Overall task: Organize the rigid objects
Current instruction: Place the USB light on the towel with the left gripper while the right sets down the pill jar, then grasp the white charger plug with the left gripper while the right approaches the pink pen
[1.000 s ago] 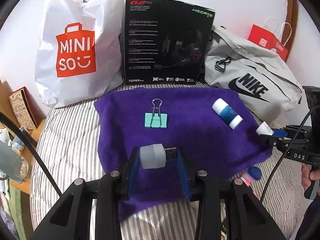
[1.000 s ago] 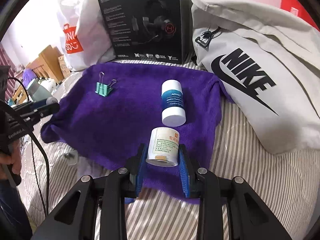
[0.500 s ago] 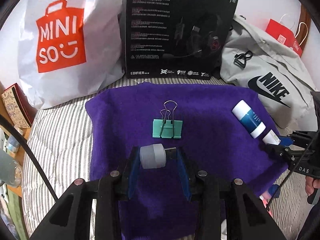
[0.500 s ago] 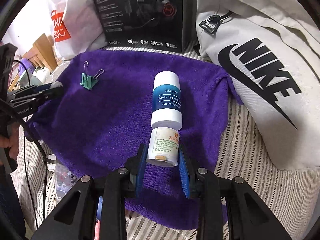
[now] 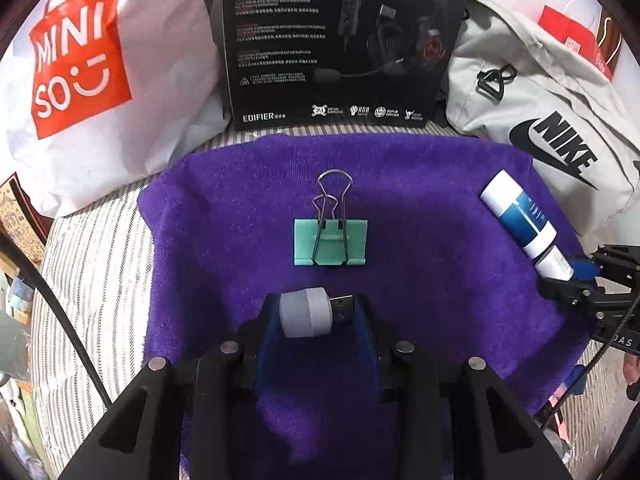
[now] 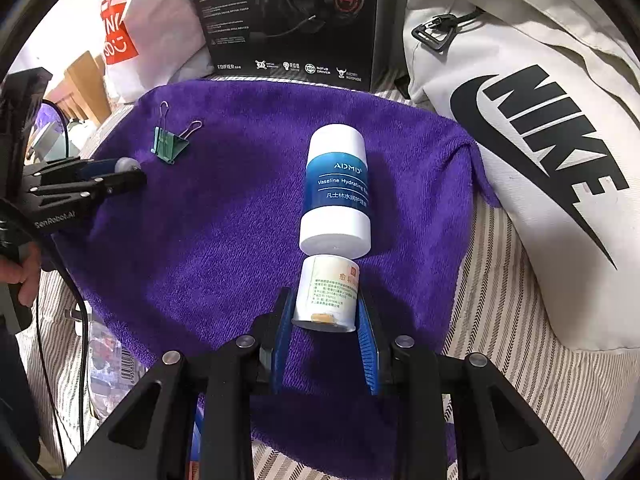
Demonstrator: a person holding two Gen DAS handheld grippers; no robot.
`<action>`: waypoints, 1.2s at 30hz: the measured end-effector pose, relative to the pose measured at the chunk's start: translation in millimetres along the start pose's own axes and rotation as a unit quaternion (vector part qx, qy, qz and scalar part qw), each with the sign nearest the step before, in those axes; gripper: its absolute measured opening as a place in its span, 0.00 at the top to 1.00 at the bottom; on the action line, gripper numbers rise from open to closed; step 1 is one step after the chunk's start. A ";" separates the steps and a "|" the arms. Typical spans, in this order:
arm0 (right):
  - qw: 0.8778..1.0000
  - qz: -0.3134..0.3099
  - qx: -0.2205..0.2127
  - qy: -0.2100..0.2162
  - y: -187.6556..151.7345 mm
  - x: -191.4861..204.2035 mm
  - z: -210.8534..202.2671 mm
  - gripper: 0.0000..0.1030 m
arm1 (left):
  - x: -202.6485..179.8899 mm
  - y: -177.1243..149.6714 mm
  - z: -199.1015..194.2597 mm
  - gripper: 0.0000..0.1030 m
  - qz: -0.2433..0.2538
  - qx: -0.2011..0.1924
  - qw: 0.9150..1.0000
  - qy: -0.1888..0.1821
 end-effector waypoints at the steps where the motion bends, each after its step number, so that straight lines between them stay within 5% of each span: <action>1: 1.000 -0.002 -0.001 -0.001 -0.4 0.3 0.0 0.70 | 0.5 1.0 0.1 0.66 0.003 -0.001 1.000 0.003; 14: 1.000 -0.013 -0.008 -0.003 -2.9 2.0 -2.6 0.66 | 0.7 0.9 -0.6 0.65 0.017 -0.003 1.000 0.014; 22: 1.000 0.003 -0.011 0.007 -10.9 0.7 -8.9 0.58 | -5.3 -14.8 -7.0 0.41 0.017 -0.004 1.000 0.017; 28: 0.999 0.028 -0.021 0.017 -18.8 -3.0 -23.9 0.52 | -4.6 -23.0 -18.5 0.40 -0.009 0.001 1.000 0.017; 36: 0.998 0.049 -0.049 0.012 -37.7 -6.7 -61.8 0.43 | -16.9 -41.4 -71.2 0.40 -0.013 -0.039 0.999 0.017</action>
Point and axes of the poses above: each gripper's, at about its wrist camera, not at the fingertips, and z roughly the way its jaws point, x to its left, y to its top, the point moved 4 cm from there along z, roughly the way its jaws point, and after that the axes turned 10 degrees about z, right-handed, at the moved point
